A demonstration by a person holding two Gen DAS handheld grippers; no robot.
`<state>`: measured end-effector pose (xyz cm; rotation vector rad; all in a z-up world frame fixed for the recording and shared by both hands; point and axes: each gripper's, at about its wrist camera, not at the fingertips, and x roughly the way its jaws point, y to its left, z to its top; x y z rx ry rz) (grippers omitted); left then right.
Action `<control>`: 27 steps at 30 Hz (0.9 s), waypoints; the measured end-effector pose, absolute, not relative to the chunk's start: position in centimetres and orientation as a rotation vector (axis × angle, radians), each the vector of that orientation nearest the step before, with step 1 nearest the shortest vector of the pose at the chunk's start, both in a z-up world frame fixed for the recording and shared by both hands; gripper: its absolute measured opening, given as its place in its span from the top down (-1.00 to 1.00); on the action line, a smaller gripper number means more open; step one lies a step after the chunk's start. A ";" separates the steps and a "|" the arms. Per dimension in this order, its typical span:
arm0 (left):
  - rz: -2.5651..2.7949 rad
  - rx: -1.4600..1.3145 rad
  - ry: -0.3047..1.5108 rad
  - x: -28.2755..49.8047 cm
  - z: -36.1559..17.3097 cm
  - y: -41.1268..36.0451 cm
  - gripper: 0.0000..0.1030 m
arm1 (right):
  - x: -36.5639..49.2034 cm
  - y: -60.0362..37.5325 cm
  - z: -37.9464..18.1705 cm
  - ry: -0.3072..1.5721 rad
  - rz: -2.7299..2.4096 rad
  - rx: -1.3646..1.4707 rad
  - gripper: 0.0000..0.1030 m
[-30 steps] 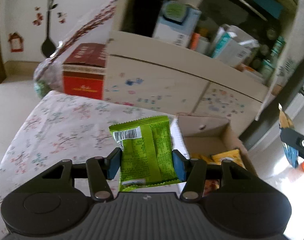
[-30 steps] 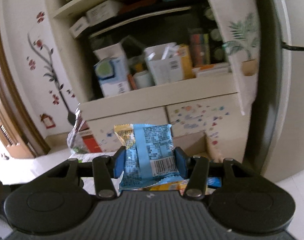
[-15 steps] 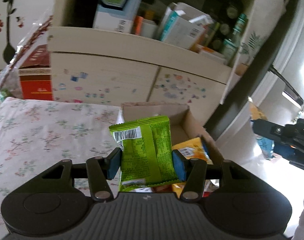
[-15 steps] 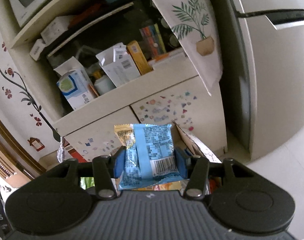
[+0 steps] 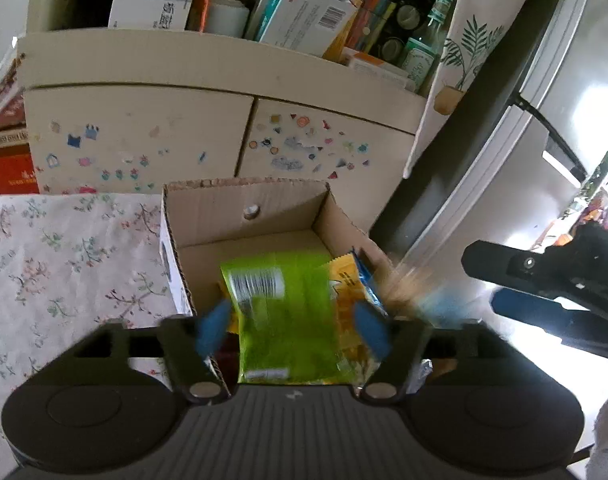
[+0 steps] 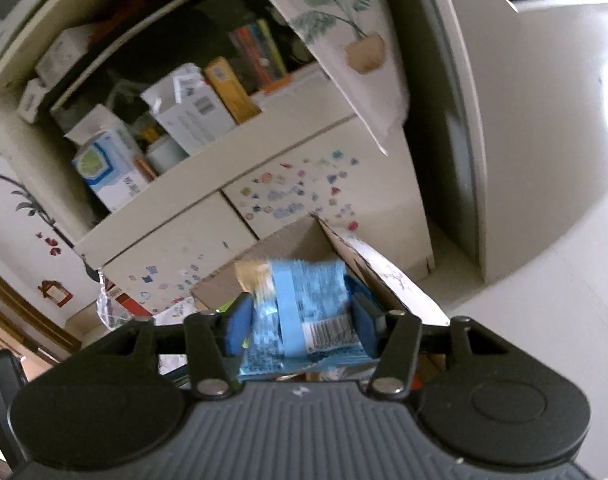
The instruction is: Organize snacks
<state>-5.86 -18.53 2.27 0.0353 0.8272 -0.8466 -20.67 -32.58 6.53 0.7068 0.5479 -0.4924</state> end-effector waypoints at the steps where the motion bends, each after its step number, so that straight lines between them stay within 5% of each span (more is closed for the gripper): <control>1: -0.832 0.037 0.815 -6.0 2.4 -18.5 -0.86 | -20.7 -32.6 6.5 0.547 -0.493 0.709 -0.43; 5: -0.828 0.021 0.813 -6.0 3.3 -18.1 -1.00 | -20.8 -32.5 6.9 0.532 -0.495 0.702 -0.49; 27: -0.689 0.156 0.879 -9.3 4.2 -13.6 -1.00 | -21.5 -29.5 9.1 0.539 -0.536 0.565 -0.70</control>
